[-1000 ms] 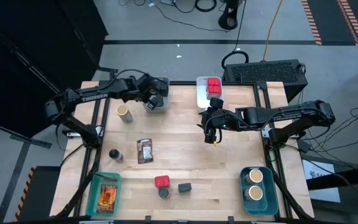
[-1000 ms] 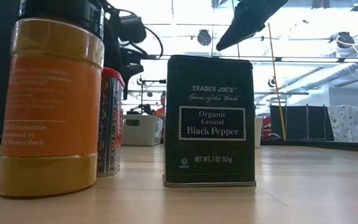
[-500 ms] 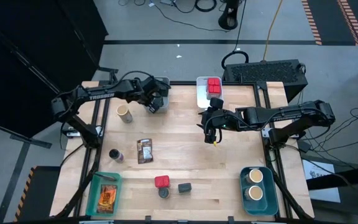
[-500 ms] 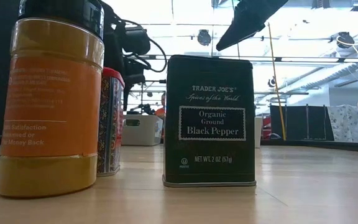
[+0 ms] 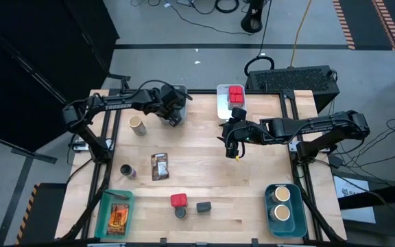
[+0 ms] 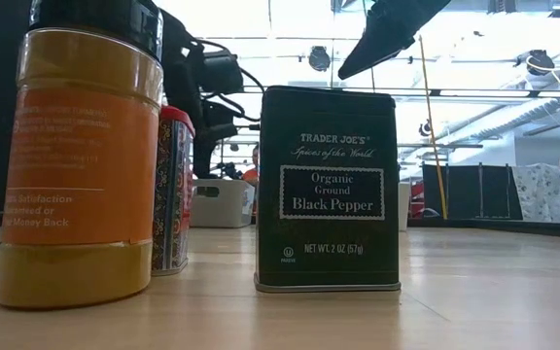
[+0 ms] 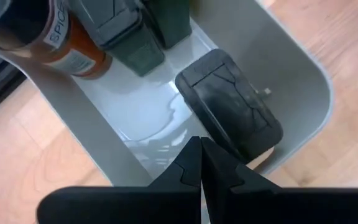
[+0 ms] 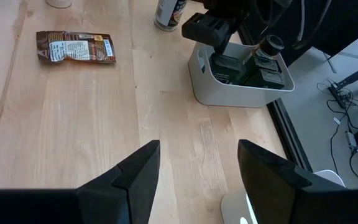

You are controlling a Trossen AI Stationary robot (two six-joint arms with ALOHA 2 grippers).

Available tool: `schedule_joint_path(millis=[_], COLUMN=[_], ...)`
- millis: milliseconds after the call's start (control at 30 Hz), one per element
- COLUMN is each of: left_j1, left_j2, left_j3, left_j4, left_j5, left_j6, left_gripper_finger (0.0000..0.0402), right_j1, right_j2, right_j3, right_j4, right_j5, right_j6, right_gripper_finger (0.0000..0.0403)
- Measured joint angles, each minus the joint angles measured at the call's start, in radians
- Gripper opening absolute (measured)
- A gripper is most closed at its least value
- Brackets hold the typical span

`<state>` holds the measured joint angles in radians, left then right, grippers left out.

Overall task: Sort spices by type
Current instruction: Put the black spice can into the gray bin

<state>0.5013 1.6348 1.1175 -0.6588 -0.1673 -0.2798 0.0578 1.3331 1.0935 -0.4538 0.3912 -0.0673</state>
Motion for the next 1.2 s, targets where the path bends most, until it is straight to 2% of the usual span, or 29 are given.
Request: schedule_joint_path(millis=[233,367,567,1200], left_j1=[-0.012,-0.003,0.002,0.01], left_j2=[0.008,0.01,0.01,0.061], left_j3=[0.0,0.0,0.0,0.0], left_j4=[0.009,0.02,0.066,0.102], left_j5=[0.003,-0.035,0.004,0.023], left_j6=[0.0,0.009,0.025,0.06], left_gripper_finger=[0.0004,0.0003,0.0003,0.0003], right_j1=[0.0,0.0,0.0,0.0], right_j2=[0.0,0.0,0.0,0.0], right_j3=[0.0,0.0,0.0,0.0], right_j4=[0.0,0.0,0.0,-0.001], right_j5=[0.0,0.0,0.0,0.0], right_j6=[0.003,0.005,0.005,0.004], right_gripper_finger=[0.0199,0.0199,0.0199,0.0199])
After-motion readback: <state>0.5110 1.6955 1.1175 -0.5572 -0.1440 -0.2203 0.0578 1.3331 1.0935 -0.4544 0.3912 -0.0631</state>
